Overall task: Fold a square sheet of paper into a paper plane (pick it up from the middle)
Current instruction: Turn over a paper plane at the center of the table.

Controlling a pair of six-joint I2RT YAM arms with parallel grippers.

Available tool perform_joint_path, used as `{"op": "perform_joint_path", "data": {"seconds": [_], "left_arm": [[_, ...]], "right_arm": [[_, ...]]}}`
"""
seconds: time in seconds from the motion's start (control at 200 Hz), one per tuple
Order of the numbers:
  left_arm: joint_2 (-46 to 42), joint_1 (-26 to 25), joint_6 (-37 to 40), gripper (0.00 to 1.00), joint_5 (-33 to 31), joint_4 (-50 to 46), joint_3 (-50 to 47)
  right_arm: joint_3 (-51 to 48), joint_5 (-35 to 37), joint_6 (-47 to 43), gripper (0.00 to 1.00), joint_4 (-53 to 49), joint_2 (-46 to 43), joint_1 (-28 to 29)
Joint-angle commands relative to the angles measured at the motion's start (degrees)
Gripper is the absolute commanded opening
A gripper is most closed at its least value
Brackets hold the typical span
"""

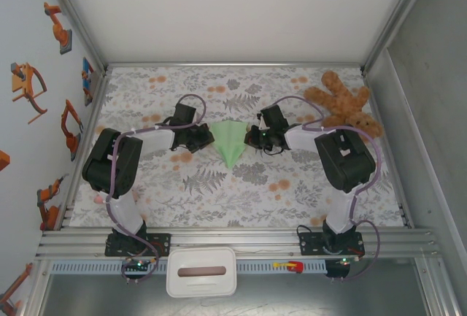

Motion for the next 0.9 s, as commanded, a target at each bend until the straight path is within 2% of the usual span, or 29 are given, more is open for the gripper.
{"op": "perform_joint_path", "data": {"seconds": [0.0, 0.15, 0.265, 0.396, 0.626, 0.896], "left_arm": [[0.71, 0.15, -0.33, 0.06, 0.79, 0.67, -0.54], [1.07, 0.02, -0.24, 0.07, 1.92, 0.95, -0.42], [1.07, 0.02, -0.15, 0.07, 2.16, 0.94, -0.33], [0.78, 0.1, -0.17, 0.07, 2.12, 0.79, -0.38], [0.73, -0.01, -0.19, 0.07, 2.24, 0.57, -0.24], [0.67, 0.05, -0.06, 0.07, 2.64, 0.21, -0.12]], "right_arm": [[2.98, 1.38, -2.3, 0.06, -4.61, -1.0, -0.17], [2.37, 3.14, -5.82, 0.25, -6.4, -5.79, 0.26], [2.83, 4.68, -8.23, 0.31, -9.86, -7.01, 1.11], [3.98, 6.67, -10.17, 0.37, -12.93, -6.96, 5.19], [9.71, 9.06, -10.81, 0.39, -16.78, -1.27, 11.01], [14.46, 7.82, -11.36, 0.41, -18.93, 2.97, 12.47]]}}
